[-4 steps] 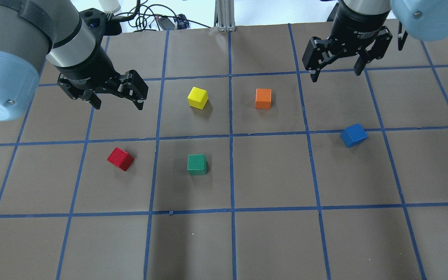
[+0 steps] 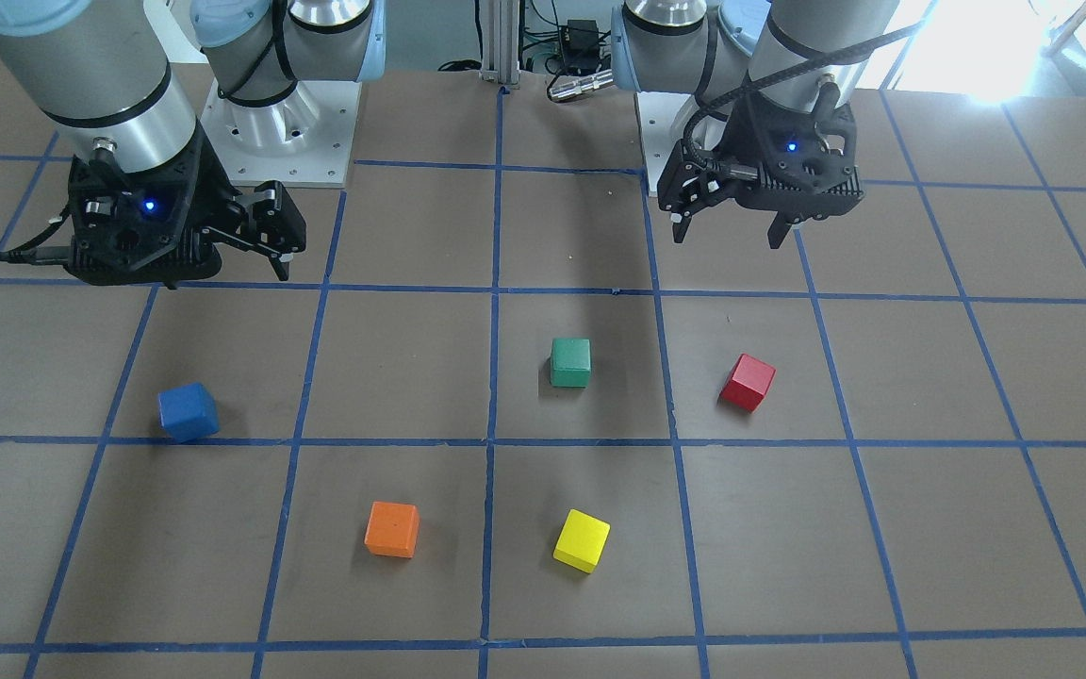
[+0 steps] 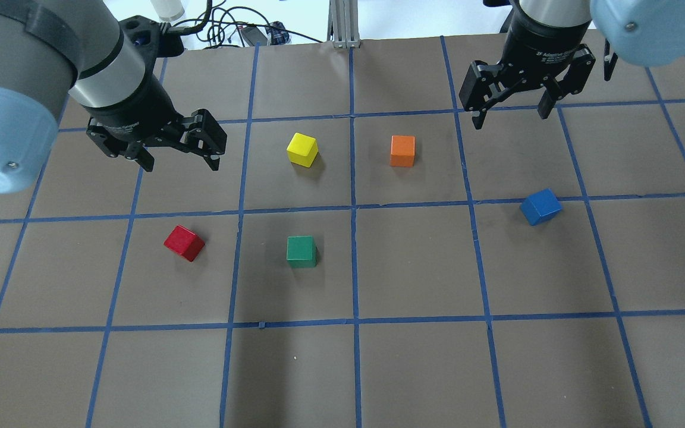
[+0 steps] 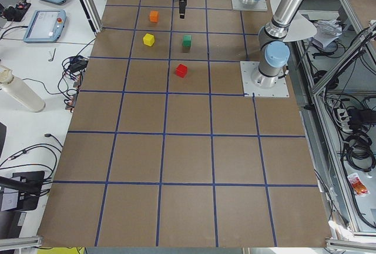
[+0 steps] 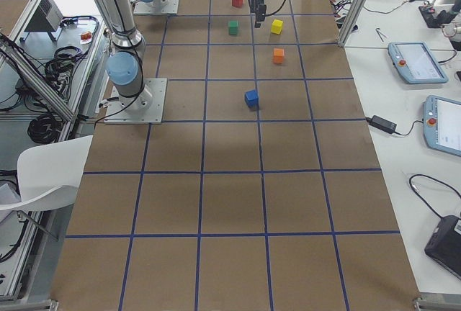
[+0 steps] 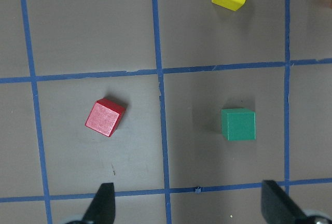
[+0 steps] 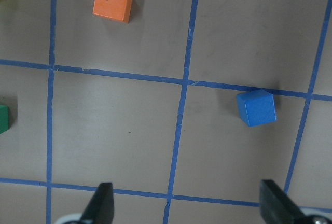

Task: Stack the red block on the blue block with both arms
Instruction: 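Lower the left gripper over the red cube, then close the left gripper on the red cube, then lift the red cube and carry it toward the center of the table, then lower the red cube and open the left gripper to release it, then raise the left gripper away while the right gripper moves over the red cube, then lower the right gripper and close it on the red cube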

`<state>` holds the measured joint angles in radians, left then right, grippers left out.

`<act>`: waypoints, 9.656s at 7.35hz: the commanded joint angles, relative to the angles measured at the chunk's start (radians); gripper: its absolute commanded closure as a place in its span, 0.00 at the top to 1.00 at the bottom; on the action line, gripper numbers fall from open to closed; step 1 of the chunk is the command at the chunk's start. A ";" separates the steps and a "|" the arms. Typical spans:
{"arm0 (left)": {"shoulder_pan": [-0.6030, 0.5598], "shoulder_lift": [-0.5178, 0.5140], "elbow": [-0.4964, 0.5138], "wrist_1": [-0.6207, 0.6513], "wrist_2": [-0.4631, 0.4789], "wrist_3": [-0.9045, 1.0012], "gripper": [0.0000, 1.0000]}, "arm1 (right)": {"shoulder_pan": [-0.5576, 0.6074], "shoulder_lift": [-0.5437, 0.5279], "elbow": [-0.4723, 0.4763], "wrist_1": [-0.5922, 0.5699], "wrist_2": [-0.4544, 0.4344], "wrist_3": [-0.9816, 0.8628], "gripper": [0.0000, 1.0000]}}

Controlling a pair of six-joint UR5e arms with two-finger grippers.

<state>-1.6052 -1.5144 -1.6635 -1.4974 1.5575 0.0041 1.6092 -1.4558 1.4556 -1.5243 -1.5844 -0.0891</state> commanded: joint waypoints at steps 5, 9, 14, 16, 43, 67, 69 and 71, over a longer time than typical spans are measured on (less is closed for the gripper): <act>0.215 -0.062 -0.276 0.303 0.015 0.342 1.00 | 0.020 0.003 0.012 -0.019 0.000 0.000 1.00; 0.217 -0.182 -0.418 0.508 0.064 0.556 1.00 | 0.020 0.005 0.011 -0.022 0.000 0.000 1.00; 0.217 -0.342 -0.427 0.648 0.072 0.571 0.90 | 0.020 0.005 0.014 -0.020 0.000 0.000 1.00; 0.214 -0.352 -0.423 0.652 0.108 0.565 0.22 | 0.020 0.005 0.014 -0.020 0.000 0.000 1.00; -0.123 -0.430 0.218 0.086 0.067 -0.135 1.00 | 0.031 0.003 0.121 -0.081 0.010 0.116 1.00; -0.019 -0.079 -0.018 0.049 0.033 -0.033 1.00 | 0.247 0.344 0.298 -0.518 0.052 0.491 0.45; -0.019 -0.082 -0.019 0.049 0.033 -0.033 1.00 | 0.245 0.336 0.284 -0.514 0.049 0.485 0.13; -0.019 -0.082 -0.018 0.049 0.039 -0.032 1.00 | 0.206 0.249 0.278 -0.452 -0.018 0.366 0.10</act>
<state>-1.6245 -1.5975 -1.6822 -1.4481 1.5935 -0.0289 1.8404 -1.1535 1.7370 -2.0182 -1.5608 0.3608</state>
